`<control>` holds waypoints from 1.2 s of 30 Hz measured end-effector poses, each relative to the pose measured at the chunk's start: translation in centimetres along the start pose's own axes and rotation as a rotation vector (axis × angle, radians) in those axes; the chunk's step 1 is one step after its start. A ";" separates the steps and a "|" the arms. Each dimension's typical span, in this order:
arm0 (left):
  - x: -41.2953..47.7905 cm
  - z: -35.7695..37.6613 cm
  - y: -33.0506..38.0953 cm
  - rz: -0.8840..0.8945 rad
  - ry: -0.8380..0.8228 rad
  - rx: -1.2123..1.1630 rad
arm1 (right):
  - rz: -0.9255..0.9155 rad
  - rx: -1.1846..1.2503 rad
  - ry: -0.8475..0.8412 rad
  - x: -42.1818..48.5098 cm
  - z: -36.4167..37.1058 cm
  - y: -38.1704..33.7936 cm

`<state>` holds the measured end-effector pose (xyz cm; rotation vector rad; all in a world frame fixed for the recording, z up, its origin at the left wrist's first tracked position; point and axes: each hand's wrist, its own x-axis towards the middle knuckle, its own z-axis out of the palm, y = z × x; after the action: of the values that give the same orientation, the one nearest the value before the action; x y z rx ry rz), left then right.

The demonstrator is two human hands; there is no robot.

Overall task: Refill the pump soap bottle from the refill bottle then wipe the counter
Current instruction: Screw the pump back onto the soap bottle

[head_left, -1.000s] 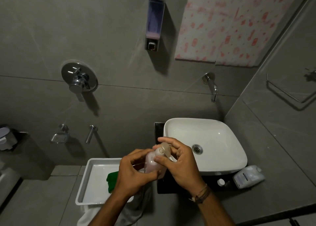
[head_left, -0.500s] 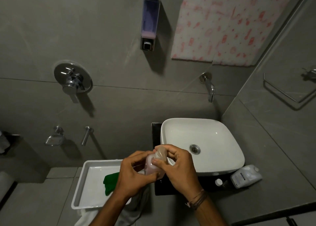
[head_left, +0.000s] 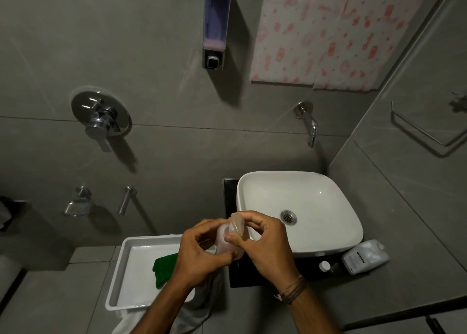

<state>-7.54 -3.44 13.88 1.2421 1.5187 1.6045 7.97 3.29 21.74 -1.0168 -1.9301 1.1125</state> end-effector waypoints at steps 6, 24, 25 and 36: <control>0.2 0.4 -0.2 -0.013 0.031 0.000 | -0.002 0.014 0.071 0.1 0.6 0.8; 1.1 0.9 0.0 -0.018 0.034 0.008 | -0.058 0.050 0.055 1.9 -0.8 1.3; 1.2 0.9 -0.1 -0.018 0.033 0.010 | -0.047 0.058 0.038 1.9 -0.8 1.3; 0.7 0.7 -1.1 -0.034 0.017 0.028 | 0.028 0.099 -0.022 1.6 -0.7 2.0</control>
<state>-7.38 -2.34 12.92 1.2139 1.5697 1.5810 8.43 5.59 20.48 -0.9836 -1.8632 1.2273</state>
